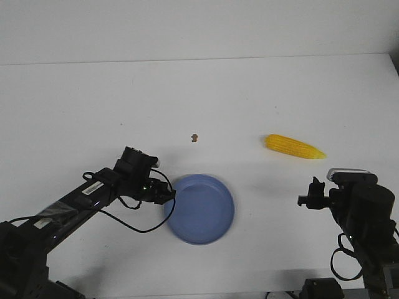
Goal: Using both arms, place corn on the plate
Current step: 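Push the blue plate with the left gripper toward the table center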
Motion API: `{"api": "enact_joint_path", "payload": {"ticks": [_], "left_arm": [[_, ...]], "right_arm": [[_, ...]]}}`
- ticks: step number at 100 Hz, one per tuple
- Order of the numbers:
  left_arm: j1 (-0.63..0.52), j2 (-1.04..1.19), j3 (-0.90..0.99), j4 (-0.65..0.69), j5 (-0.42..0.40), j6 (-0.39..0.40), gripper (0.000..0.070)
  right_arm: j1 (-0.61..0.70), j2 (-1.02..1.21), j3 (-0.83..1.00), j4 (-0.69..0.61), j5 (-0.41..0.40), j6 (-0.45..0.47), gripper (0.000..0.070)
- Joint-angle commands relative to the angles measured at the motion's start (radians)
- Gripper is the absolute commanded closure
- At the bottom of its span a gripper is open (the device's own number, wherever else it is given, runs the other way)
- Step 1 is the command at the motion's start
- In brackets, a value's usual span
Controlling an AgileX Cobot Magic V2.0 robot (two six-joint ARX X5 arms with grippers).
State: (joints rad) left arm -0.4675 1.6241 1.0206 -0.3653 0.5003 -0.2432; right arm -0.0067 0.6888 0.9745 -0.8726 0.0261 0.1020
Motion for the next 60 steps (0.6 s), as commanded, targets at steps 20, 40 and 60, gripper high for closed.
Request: {"api": "enact_joint_path", "payload": {"ticks": [20, 40, 60], "left_arm": [[-0.011, 0.021, 0.012, 0.004, -0.029, -0.005, 0.0688], [-0.012, 0.027, 0.012, -0.001, -0.03, -0.005, 0.0648], [-0.012, 0.027, 0.012, -0.001, -0.031, -0.005, 0.0542]], "right_arm": [[0.001, 0.005, 0.021, 0.011, 0.001, 0.01, 0.0306], [0.001, 0.005, 0.02, 0.011, 0.001, 0.01, 0.0307], [0.001, 0.005, 0.021, 0.011, 0.001, 0.01, 0.0306]]}}
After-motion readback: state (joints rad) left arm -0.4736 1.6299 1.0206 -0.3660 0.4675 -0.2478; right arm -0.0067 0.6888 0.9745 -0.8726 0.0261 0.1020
